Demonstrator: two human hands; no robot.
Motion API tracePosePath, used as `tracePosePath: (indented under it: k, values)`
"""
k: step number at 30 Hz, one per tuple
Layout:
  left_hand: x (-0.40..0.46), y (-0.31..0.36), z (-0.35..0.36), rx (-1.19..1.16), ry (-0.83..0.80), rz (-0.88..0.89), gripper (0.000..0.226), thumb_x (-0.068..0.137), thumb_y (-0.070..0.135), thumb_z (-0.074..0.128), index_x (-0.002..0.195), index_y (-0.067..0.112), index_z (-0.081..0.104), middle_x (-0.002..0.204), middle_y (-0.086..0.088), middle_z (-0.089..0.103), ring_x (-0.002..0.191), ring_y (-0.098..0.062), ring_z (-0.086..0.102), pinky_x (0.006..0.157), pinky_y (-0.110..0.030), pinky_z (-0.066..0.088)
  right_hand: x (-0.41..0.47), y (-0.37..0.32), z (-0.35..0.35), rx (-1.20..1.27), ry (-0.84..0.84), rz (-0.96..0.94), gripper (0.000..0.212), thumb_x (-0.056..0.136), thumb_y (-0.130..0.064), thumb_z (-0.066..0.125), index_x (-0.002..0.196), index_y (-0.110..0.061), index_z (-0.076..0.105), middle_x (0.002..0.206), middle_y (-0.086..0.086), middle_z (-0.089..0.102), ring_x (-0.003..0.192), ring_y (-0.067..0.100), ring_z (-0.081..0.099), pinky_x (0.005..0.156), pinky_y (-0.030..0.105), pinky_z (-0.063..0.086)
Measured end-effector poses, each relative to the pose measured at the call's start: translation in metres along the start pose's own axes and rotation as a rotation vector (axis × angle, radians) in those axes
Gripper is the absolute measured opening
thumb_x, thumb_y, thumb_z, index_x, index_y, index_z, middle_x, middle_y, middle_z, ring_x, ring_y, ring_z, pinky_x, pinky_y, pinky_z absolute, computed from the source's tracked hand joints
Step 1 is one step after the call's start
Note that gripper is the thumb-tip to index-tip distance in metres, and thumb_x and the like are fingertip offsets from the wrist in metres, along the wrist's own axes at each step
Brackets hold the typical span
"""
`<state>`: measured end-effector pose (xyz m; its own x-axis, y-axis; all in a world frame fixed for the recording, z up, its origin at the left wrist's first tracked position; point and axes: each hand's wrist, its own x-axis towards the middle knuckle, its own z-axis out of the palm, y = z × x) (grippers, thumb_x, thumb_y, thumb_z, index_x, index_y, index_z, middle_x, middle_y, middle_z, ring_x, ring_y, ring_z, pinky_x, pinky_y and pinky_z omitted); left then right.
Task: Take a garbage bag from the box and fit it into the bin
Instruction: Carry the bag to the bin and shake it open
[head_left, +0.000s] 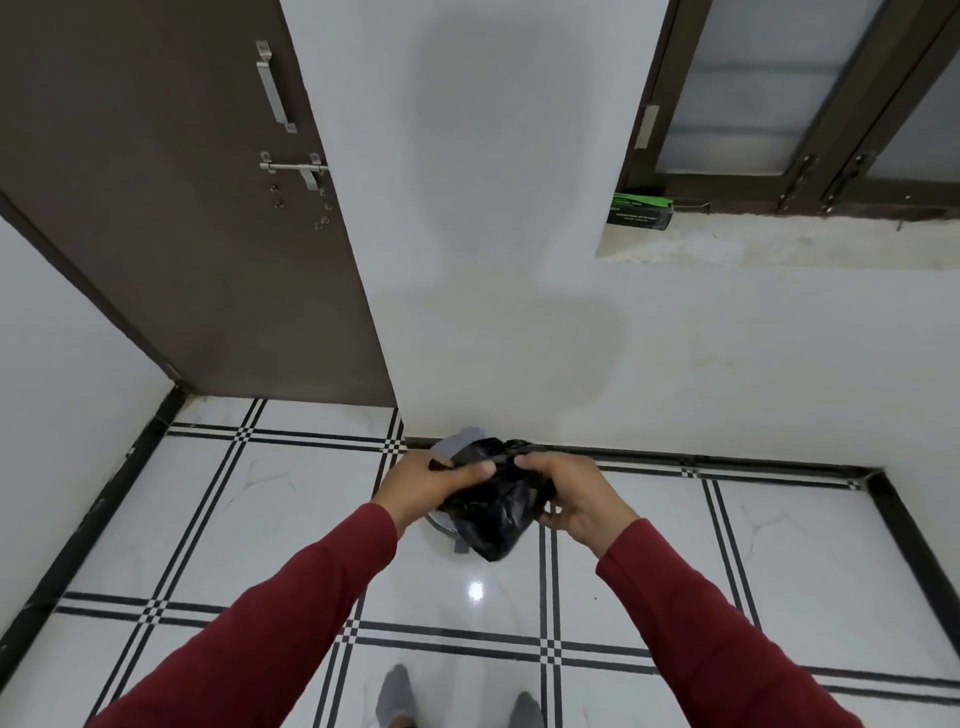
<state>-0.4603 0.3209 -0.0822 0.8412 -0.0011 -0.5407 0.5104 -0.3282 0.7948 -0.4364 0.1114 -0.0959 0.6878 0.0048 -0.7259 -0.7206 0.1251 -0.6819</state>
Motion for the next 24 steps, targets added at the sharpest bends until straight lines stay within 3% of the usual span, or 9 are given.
tracePosePath:
  k: [2, 4, 9, 12, 15, 17, 20, 24]
  values:
    - [0.008, -0.007, -0.005, 0.207, 0.075, 0.09, 0.051, 0.069, 0.061, 0.087, 0.069, 0.012, 0.075, 0.07, -0.007, 0.073, 0.068, -0.011, 0.069, 0.064, -0.025, 0.049, 0.001, -0.002, 0.006, 0.043, -0.012, -0.014, 0.034, 0.077, 0.002, 0.081, 0.109, -0.003, 0.073, 0.092, 0.014, 0.079, 0.082, 0.028, 0.075, 0.07, 0.041, 0.063]
    - [0.017, -0.008, -0.014, 0.349, 0.209, 0.162, 0.046, 0.077, 0.057, 0.082, 0.072, 0.012, 0.078, 0.069, -0.005, 0.074, 0.069, -0.014, 0.07, 0.068, -0.03, 0.054, 0.001, -0.002, 0.013, -0.001, -0.033, -0.047, 0.043, 0.076, 0.012, 0.075, 0.118, 0.003, 0.069, 0.096, 0.02, 0.075, 0.081, 0.031, 0.072, 0.08, 0.045, 0.061]
    - [0.031, -0.007, -0.039, 0.291, 0.385, 0.233, 0.038, 0.091, 0.048, 0.071, 0.067, 0.018, 0.071, 0.062, 0.002, 0.07, 0.065, -0.018, 0.066, 0.056, -0.025, 0.047, 0.004, 0.003, 0.013, -0.328, -0.042, -0.097, 0.042, 0.083, 0.015, 0.063, 0.117, -0.009, 0.069, 0.098, 0.014, 0.07, 0.081, 0.023, 0.068, 0.076, 0.036, 0.059]
    - [0.034, -0.007, -0.05, 0.267, 0.247, 0.316, 0.007, 0.094, 0.025, 0.072, 0.09, 0.024, 0.066, 0.08, 0.004, 0.069, 0.077, -0.015, 0.065, 0.06, -0.012, 0.046, 0.0, 0.005, 0.012, -0.375, -0.003, -0.089, 0.029, 0.083, 0.013, 0.066, 0.099, -0.011, 0.074, 0.086, 0.009, 0.07, 0.068, 0.015, 0.065, 0.056, 0.022, 0.053]
    - [0.03, -0.01, -0.064, 0.6, -0.026, 0.551, 0.029, 0.094, 0.007, 0.061, 0.1, 0.035, 0.062, 0.105, 0.01, 0.059, 0.088, -0.014, 0.064, 0.074, -0.026, 0.056, 0.003, 0.005, 0.012, -0.486, 0.181, -0.2, 0.027, 0.077, 0.009, 0.071, 0.073, -0.017, 0.076, 0.065, 0.003, 0.068, 0.056, 0.015, 0.059, 0.048, 0.019, 0.046]
    - [0.029, -0.009, -0.069, 0.921, -0.081, 0.618, 0.037, 0.093, 0.008, 0.06, 0.1, 0.042, 0.072, 0.119, 0.019, 0.051, 0.092, -0.014, 0.064, 0.075, -0.032, 0.057, 0.003, 0.004, 0.014, -0.534, 0.274, -0.259, 0.032, 0.076, 0.008, 0.066, 0.069, -0.021, 0.078, 0.061, -0.002, 0.069, 0.058, 0.014, 0.061, 0.048, 0.016, 0.046]
    - [0.031, -0.007, -0.07, 1.079, -0.019, 0.555, 0.04, 0.097, 0.023, 0.059, 0.132, 0.041, 0.067, 0.132, 0.011, 0.048, 0.104, -0.019, 0.064, 0.084, -0.034, 0.055, 0.001, 0.003, 0.022, -0.69, 0.27, -0.361, 0.036, 0.077, 0.002, 0.067, 0.096, -0.025, 0.081, 0.086, -0.004, 0.075, 0.082, 0.014, 0.068, 0.062, 0.011, 0.045]
    - [0.036, -0.009, -0.062, 0.884, 0.027, 0.418, 0.075, 0.085, 0.046, 0.07, 0.153, 0.028, 0.045, 0.128, 0.002, 0.05, 0.114, -0.022, 0.06, 0.096, -0.038, 0.053, 0.0, 0.01, 0.037, -0.879, 0.214, -0.486, 0.06, 0.072, -0.011, 0.078, 0.131, -0.016, 0.067, 0.126, 0.004, 0.059, 0.115, 0.019, 0.06, 0.083, 0.01, 0.037]
